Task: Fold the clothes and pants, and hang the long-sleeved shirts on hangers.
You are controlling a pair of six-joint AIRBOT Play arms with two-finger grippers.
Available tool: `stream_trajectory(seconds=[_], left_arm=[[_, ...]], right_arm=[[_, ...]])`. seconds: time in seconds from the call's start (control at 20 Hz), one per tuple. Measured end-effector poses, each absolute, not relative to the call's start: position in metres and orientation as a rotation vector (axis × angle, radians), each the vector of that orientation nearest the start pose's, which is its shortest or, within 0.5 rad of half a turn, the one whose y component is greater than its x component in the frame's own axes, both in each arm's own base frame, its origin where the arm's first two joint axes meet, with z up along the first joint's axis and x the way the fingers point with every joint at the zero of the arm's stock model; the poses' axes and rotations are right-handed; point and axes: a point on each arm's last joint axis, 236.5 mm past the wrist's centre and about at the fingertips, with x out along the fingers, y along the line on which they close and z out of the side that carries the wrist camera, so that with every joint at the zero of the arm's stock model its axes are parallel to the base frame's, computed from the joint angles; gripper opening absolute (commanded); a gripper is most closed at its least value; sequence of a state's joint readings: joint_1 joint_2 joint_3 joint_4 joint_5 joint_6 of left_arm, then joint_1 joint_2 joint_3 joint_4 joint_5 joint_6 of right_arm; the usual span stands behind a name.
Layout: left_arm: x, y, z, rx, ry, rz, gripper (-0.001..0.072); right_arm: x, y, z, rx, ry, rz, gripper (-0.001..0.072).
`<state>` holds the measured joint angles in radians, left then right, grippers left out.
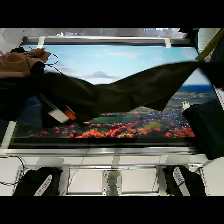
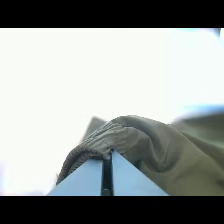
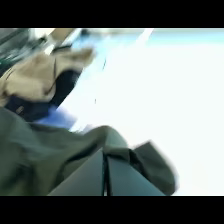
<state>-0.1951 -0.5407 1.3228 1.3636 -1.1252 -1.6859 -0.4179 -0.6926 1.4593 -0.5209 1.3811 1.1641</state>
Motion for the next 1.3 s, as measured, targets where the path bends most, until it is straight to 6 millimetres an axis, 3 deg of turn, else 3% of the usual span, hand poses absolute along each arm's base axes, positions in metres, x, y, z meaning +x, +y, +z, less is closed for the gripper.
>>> stream_trajectory(seconds=[0.15,0.3,0.4,0.5,0.65,0.8,0.95,1.15,1.3], left_arm=[[0.227,-0.082,0.403,-0.182,0.221,-0.329,0.0019],[0.210,-0.075,0.437,-0.177,0.134,-0.324,0.0019],[0.213,-0.075,0.432,-0.167,0.170,-0.318,0.0019],[0.231,-0.079,0.404,-0.152,0.294,-0.311,0.0020],[0.275,-0.087,0.342,-0.110,0.507,-0.291,0.0020],[0.331,-0.082,0.265,-0.045,0.708,-0.222,0.0020],[0.390,-0.072,0.201,0.018,0.813,-0.144,0.0020],[0.463,-0.071,0.142,0.025,0.809,-0.094,0.0020],[0.493,-0.067,0.110,0.002,0.808,-0.068,0.0020]], right_arm=[[0.221,0.106,0.459,0.026,0.140,0.498,0.0001],[0.205,0.098,0.504,-0.064,0.034,0.403,0.0001],[0.216,0.090,0.514,-0.052,0.028,0.385,0.0001],[0.245,0.081,0.503,0.009,0.087,0.407,0.0002],[0.304,0.072,0.457,0.161,0.264,0.514,0.0002],[0.363,0.065,0.396,0.310,0.456,0.602,0.0002],[0.421,0.069,0.322,0.413,0.645,0.656,0.0002],[0.494,0.090,0.221,0.443,0.808,0.636,0.0002],[0.527,0.106,0.162,0.430,0.874,0.606,0.0002]])
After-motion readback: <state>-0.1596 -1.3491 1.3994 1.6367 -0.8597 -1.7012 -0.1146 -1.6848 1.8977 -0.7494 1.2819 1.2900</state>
